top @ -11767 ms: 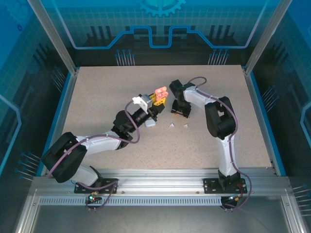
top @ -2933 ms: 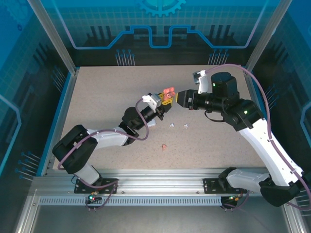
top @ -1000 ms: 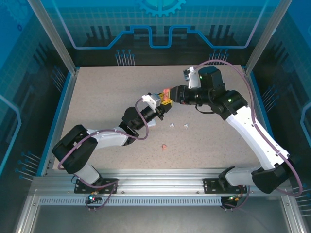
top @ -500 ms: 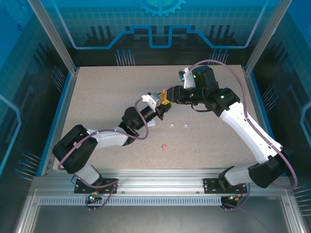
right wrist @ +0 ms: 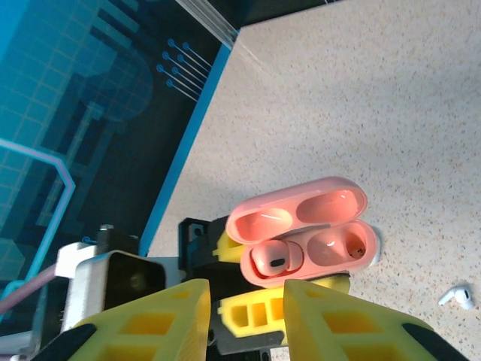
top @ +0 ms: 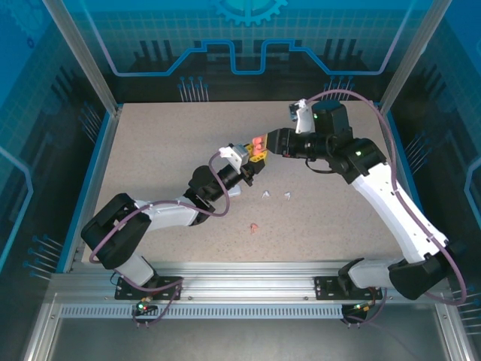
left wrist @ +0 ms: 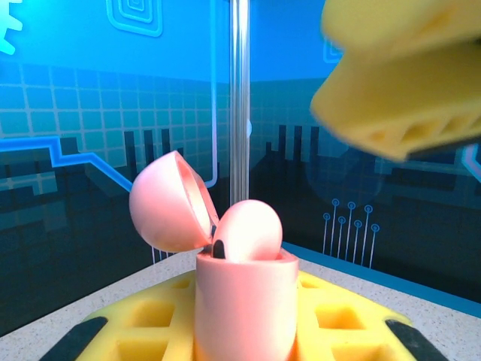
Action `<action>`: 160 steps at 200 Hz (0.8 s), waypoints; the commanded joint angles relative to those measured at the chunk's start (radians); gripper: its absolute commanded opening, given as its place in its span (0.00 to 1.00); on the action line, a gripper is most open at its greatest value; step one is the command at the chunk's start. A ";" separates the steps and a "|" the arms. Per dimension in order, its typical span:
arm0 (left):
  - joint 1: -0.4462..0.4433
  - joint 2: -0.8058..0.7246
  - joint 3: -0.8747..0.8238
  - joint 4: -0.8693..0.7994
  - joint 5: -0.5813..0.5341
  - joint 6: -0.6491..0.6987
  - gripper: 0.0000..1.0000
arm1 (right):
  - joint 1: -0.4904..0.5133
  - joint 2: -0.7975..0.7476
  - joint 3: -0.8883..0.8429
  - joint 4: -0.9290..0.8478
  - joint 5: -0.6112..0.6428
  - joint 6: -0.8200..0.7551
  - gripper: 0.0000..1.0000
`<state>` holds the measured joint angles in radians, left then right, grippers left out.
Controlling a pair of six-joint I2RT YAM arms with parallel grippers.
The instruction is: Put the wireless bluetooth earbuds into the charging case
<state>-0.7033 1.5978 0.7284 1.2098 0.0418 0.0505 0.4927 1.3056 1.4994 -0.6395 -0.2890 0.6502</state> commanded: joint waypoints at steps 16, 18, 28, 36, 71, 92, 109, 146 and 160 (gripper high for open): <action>-0.005 -0.033 0.000 0.037 0.021 -0.006 0.00 | -0.001 0.049 0.052 0.021 -0.032 -0.002 0.32; -0.004 -0.033 0.000 0.037 0.021 -0.006 0.00 | 0.001 0.053 0.054 0.023 -0.033 -0.001 0.32; -0.005 -0.034 0.000 0.036 0.020 -0.007 0.00 | 0.011 0.071 0.067 0.028 -0.037 0.000 0.31; -0.007 -0.034 0.000 0.036 0.021 -0.007 0.00 | 0.019 0.083 0.078 0.030 -0.038 -0.001 0.31; -0.007 -0.033 0.002 0.035 0.018 -0.003 0.00 | 0.066 0.104 0.082 0.014 -0.035 -0.008 0.31; -0.006 -0.033 0.002 0.037 0.014 0.000 0.00 | 0.076 0.096 0.055 0.014 -0.033 -0.002 0.31; -0.005 -0.032 0.003 0.036 0.012 0.002 0.00 | 0.075 0.083 0.047 0.011 -0.024 -0.001 0.31; -0.004 -0.033 0.000 0.035 -0.023 0.006 0.00 | 0.042 0.039 0.090 -0.021 0.008 -0.011 0.33; 0.000 -0.036 -0.010 0.033 -0.049 0.017 0.00 | 0.028 0.007 0.094 -0.044 0.026 -0.012 0.37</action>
<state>-0.7033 1.5955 0.7284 1.2095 0.0364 0.0517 0.5484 1.3865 1.5528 -0.6380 -0.2916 0.6498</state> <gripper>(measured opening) 0.233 0.340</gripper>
